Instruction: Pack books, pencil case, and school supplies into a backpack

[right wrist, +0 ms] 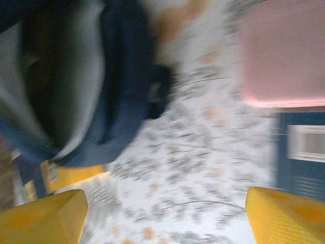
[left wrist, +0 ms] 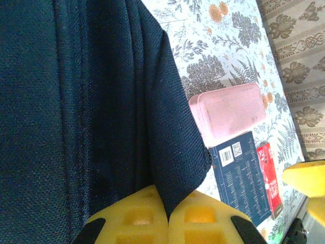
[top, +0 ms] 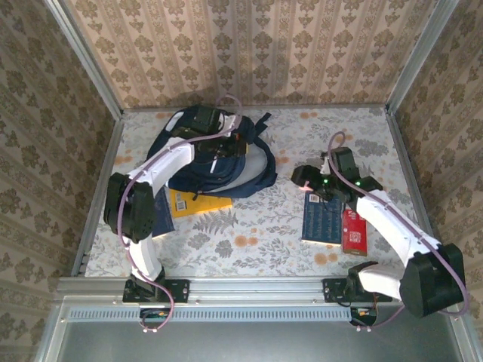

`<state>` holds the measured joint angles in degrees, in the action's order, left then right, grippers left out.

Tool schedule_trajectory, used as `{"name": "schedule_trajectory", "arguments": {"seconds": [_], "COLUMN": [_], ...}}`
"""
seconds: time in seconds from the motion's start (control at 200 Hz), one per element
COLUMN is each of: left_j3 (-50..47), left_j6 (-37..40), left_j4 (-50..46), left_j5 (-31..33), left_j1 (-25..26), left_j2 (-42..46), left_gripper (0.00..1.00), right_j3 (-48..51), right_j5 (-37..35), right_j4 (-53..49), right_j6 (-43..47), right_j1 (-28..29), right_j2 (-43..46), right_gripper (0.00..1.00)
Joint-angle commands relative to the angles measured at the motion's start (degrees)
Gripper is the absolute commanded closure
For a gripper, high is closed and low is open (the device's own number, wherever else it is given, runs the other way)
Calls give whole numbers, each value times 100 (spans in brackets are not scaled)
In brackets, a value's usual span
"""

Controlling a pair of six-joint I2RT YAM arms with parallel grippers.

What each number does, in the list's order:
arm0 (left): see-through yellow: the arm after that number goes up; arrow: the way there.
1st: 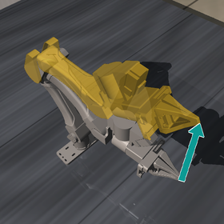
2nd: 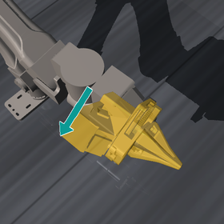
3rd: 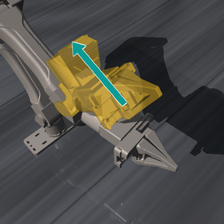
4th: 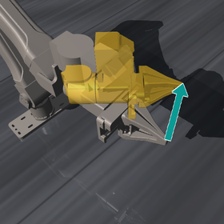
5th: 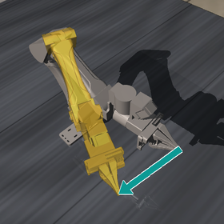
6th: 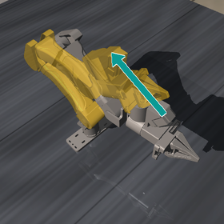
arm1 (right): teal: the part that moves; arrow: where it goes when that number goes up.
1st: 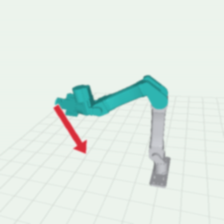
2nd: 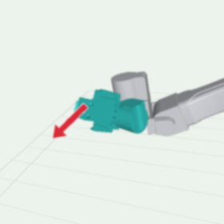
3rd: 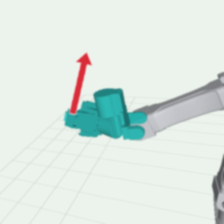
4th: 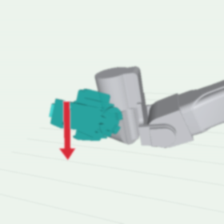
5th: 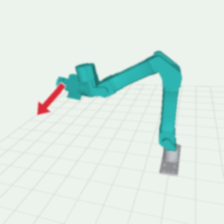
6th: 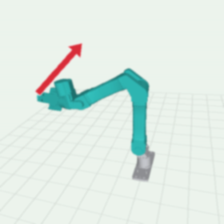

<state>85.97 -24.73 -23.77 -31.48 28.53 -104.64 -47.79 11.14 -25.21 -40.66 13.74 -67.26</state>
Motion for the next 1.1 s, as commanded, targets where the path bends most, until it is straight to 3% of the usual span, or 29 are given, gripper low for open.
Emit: {"name": "schedule_trajectory", "arguments": {"seconds": [0.0, 0.2, 0.5, 0.585, 0.83, 1.095], "left_j3": [-10, 6, 16, 16, 110, 129], "left_j6": [-121, -62, -49, -20, 191, 232], "left_j4": [178, 74, 65, 23, -200, -271], "left_j5": [3, 78, 41, 101, 348, 398], "left_j1": [81, 126, 117, 117, 196, 196], "left_j2": [38, 49, 67, 49, 136, 36], "left_gripper": [95, 92, 93, 92, 89, 88], "right_j3": [-73, -173, 426, 455, 637, 398], "right_j5": [-1846, -3035, -994, -779, 812, -119], "right_j4": [-1508, -2544, -1177, -1061, -249, -919], "right_j6": [-184, -780, 15, 38, 28, 340], "right_j1": [-182, -394, -620, -620, -493, -383], "right_j2": [100, -555, -1191, -1423, -1795, -1499], "right_gripper": [18, 19, 20, 20, 22, 22]}}
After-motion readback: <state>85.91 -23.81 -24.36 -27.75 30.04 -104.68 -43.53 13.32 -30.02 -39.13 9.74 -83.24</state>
